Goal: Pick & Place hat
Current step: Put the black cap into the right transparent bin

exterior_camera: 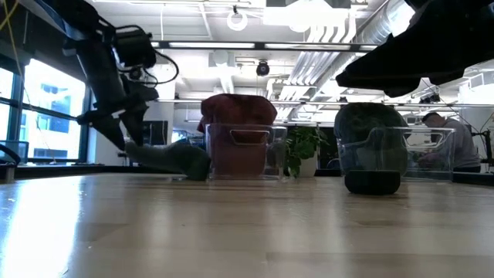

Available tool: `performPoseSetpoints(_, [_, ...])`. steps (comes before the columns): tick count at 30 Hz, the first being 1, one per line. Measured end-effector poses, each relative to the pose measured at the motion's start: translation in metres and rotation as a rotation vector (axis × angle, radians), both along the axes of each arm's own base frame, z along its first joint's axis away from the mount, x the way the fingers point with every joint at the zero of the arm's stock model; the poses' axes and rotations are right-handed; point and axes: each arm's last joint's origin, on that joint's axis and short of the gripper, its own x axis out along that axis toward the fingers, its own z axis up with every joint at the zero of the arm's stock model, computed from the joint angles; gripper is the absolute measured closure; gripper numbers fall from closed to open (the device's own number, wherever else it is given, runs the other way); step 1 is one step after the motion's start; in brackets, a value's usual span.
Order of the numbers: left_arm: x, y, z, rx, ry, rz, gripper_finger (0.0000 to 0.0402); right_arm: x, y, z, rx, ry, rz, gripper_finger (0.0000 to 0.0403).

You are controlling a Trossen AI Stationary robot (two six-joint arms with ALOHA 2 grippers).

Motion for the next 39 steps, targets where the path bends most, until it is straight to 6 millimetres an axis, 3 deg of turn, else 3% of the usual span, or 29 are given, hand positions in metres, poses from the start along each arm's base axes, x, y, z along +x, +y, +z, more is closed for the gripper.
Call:
performPoseSetpoints(7, [-0.005, -0.009, 0.021, 0.14, -0.08, -0.021, 0.0207, 0.0, 0.0, 0.0, -0.001, 0.0, -0.001, 0.0261])
performPoseSetpoints(20, [0.005, -0.004, 0.035, 0.262, -0.225, -0.081, 0.0387, 0.0, 0.0, 0.001, 0.0, -0.007, -0.011, 0.0261])
performPoseSetpoints(24, [-0.007, -0.01, 0.052, 0.297, -0.222, -0.094, 0.0389, 0.0, 0.0, 0.001, -0.002, -0.009, -0.016, 0.0261])
performPoseSetpoints(30, [-0.033, -0.036, 0.102, 0.444, -0.169, -0.171, 0.0396, 0.0, -0.001, 0.001, -0.005, -0.011, -0.03, 0.0261])
performPoseSetpoints(34, [-0.045, -0.063, 0.136, 0.554, -0.324, -0.332, 0.0399, 0.002, -0.003, 0.001, 0.002, -0.007, -0.021, 0.0261])
performPoseSetpoints(39, [-0.05, -0.091, 0.144, 0.597, -0.511, -0.559, 0.04, 0.006, -0.003, 0.006, -0.032, -0.031, -0.003, 0.026])
